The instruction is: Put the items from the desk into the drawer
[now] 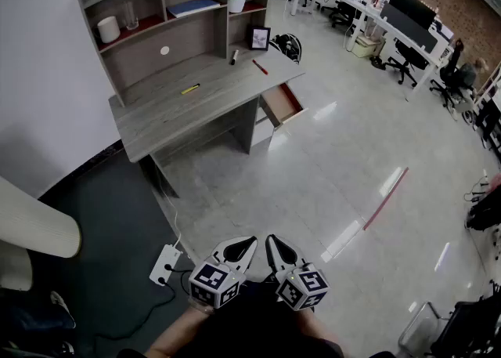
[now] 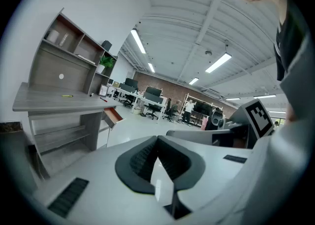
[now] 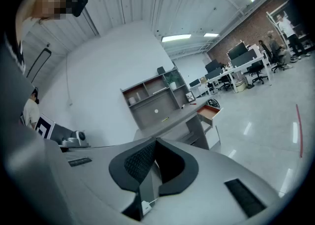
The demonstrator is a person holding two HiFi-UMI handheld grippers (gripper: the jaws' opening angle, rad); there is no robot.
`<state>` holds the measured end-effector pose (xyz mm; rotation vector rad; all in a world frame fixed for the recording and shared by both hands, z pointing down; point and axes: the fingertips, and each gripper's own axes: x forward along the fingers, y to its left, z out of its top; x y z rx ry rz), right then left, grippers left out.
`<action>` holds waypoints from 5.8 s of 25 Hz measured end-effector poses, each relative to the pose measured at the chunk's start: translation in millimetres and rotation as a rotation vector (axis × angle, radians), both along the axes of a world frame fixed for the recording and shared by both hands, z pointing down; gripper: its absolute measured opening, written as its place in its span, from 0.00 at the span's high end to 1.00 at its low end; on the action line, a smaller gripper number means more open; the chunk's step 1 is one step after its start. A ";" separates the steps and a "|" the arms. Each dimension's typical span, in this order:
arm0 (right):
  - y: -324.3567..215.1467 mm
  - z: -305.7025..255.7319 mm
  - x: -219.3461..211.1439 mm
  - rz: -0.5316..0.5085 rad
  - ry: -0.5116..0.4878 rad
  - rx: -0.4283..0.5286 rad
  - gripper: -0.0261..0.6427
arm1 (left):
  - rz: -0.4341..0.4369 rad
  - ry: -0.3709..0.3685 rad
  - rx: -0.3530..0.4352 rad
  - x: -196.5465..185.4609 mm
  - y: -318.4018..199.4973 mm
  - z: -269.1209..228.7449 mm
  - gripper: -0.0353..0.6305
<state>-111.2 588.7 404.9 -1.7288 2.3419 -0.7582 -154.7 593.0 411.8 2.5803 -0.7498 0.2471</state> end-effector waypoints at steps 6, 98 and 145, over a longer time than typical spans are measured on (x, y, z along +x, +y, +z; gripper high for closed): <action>-4.7 0.9 -0.4 0.027 -0.008 -0.008 0.95 | 0.009 0.006 -0.011 -2.9 -2.0 1.6 0.93; -543.0 24.8 106.4 0.123 -0.078 -0.080 0.95 | 0.064 -0.027 -0.030 88.2 -519.0 9.1 0.93; -770.1 117.0 166.6 -0.049 0.266 -0.302 0.78 | -0.011 -0.055 -0.170 149.8 -746.8 92.0 0.93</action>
